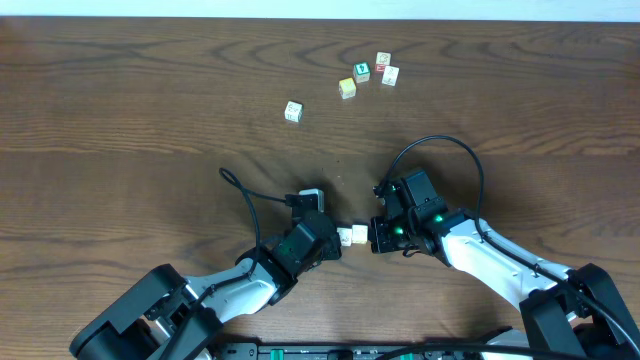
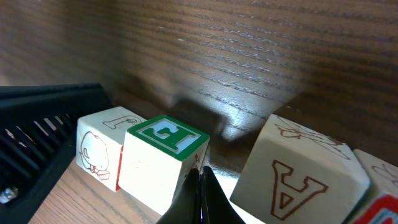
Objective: Lift 5 blocks
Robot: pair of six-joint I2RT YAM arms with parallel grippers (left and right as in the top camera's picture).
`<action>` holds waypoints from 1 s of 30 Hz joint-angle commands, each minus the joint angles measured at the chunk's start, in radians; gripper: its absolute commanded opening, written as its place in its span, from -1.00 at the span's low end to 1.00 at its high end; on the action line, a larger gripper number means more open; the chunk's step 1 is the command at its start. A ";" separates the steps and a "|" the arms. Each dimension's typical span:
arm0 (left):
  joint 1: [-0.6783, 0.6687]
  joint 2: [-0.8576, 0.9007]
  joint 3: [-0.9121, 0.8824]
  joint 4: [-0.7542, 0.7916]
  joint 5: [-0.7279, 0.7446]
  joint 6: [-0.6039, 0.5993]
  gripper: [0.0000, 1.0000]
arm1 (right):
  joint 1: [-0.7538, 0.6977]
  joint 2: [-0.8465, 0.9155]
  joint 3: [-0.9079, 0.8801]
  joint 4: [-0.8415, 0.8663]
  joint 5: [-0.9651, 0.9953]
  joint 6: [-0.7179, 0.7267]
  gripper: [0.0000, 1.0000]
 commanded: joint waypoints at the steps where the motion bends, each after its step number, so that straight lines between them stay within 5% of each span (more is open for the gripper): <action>1: 0.004 0.012 -0.002 0.021 0.006 0.015 -0.85 | 0.004 0.008 0.022 0.012 -0.007 -0.016 -0.97; 30: 0.016 0.013 0.008 0.036 -0.013 0.026 -0.86 | 0.003 0.008 0.072 -0.031 0.060 -0.016 -0.97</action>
